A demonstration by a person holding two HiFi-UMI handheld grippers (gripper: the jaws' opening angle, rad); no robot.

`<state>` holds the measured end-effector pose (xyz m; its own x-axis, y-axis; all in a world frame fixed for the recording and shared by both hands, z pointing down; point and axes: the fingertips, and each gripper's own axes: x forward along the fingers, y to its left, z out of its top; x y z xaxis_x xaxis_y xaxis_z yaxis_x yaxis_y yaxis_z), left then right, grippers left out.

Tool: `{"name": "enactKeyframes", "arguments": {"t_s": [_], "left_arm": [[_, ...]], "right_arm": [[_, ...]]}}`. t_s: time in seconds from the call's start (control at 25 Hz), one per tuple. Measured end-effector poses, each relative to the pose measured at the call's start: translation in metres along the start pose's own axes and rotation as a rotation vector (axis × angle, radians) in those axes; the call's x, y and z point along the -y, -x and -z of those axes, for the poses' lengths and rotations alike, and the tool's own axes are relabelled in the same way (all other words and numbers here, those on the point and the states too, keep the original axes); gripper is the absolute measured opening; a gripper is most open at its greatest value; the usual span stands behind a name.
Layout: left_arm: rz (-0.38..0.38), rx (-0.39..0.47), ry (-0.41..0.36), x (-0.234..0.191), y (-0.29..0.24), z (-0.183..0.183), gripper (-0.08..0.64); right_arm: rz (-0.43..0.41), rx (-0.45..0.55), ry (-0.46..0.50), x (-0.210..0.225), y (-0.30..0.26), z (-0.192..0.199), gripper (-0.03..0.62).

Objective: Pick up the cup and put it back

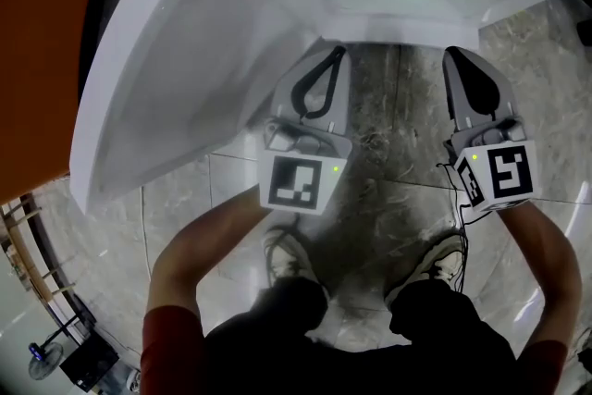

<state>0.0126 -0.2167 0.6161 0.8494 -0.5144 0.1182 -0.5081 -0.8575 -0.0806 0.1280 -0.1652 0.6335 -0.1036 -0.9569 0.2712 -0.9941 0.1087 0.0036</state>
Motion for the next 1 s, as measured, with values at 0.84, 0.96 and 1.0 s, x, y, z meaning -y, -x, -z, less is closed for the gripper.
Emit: {"name": "enactKeyframes", "arguments": {"t_s": [0.84,0.96,1.0], "left_arm": [[0.008,0.004,0.032,0.01,0.002,-0.007,0.002],[0.005,-0.002,0.035,0.009,0.001,-0.005,0.002],[0.003,-0.003,0.038,0.009,0.0,-0.004,0.002]], "right_arm": [[0.003,0.009,0.0,-0.003,-0.007,-0.002,0.003],[0.006,0.01,-0.011,0.0,-0.013,0.0,0.005],[0.006,0.009,-0.014,0.001,-0.015,0.001,0.006]]}}
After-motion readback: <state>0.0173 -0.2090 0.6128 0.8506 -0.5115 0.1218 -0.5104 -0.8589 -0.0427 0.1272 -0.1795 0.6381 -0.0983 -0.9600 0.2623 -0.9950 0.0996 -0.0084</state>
